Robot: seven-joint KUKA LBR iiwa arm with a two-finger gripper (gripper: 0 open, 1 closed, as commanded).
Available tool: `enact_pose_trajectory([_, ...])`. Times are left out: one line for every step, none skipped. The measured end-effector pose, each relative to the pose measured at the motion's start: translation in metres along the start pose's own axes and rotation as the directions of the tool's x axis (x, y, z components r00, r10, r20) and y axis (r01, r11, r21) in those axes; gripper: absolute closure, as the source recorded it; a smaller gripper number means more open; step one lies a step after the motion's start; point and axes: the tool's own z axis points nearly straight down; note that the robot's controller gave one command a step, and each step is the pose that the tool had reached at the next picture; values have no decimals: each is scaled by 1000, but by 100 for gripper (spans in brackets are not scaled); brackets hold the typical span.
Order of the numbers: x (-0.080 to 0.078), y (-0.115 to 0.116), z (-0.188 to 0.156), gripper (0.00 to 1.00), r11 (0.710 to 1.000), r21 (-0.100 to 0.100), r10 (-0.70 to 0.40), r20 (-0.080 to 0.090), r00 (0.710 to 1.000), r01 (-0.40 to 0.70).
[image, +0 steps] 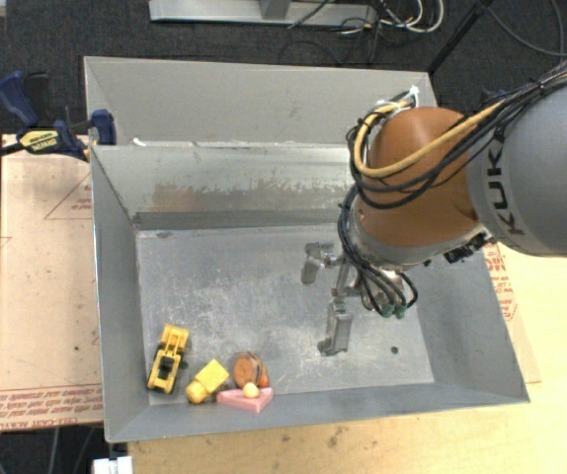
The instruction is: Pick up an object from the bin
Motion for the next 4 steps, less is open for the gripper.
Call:
enact_pose_trajectory([-1,0,-4,0,1000,-1,2,8,1000,-2])
enact_pose_trajectory([7,14,41,0,999,0,-32,16,999,32])
enact_pose_trajectory([14,45,94,0,996,1,-89,11,996,89])
enact_pose_trajectory([5,74,130,0,994,0,-111,8,994,111])
